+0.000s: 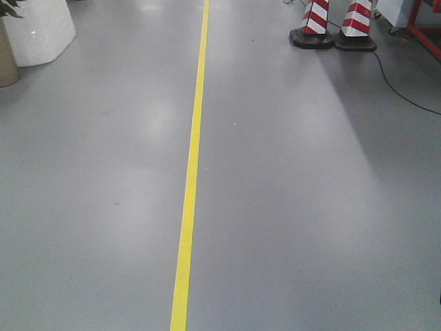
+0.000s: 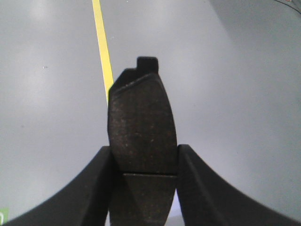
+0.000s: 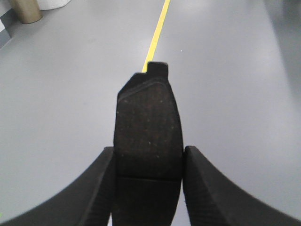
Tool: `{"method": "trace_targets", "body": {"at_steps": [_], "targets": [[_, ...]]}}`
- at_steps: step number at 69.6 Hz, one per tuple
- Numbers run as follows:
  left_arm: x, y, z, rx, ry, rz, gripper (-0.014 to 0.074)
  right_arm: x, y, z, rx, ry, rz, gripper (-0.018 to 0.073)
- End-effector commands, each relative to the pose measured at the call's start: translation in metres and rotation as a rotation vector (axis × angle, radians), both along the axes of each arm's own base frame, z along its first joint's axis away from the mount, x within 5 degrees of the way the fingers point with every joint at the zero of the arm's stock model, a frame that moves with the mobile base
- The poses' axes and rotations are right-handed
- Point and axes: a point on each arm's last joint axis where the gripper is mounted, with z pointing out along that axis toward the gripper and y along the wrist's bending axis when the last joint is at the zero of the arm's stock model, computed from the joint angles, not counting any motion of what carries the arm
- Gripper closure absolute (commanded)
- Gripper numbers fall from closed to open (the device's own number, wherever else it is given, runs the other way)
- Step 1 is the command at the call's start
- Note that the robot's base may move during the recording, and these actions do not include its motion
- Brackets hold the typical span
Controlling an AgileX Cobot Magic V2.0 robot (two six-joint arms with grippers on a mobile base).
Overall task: Move and align brake pads A on conveyor
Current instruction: 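Drive along the yellow floor line toward the striped cones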
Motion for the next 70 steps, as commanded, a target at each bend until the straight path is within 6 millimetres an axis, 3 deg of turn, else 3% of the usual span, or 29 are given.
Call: {"method": "trace_targets", "body": {"at_steps": [1,70], "targets": [[0.0049,-0.0018,0.0143,-0.04,-0.095,0.003,0.0603,0.0039,0.0001,0.0169,0.011,-0.115,-0.003,0.0545],[0.0049,-0.0018,0.0143,-0.04,-0.095,0.003,0.0603,0.0038,0.0001,0.0166,0.011,-0.112,-0.003,0.0545]]}}
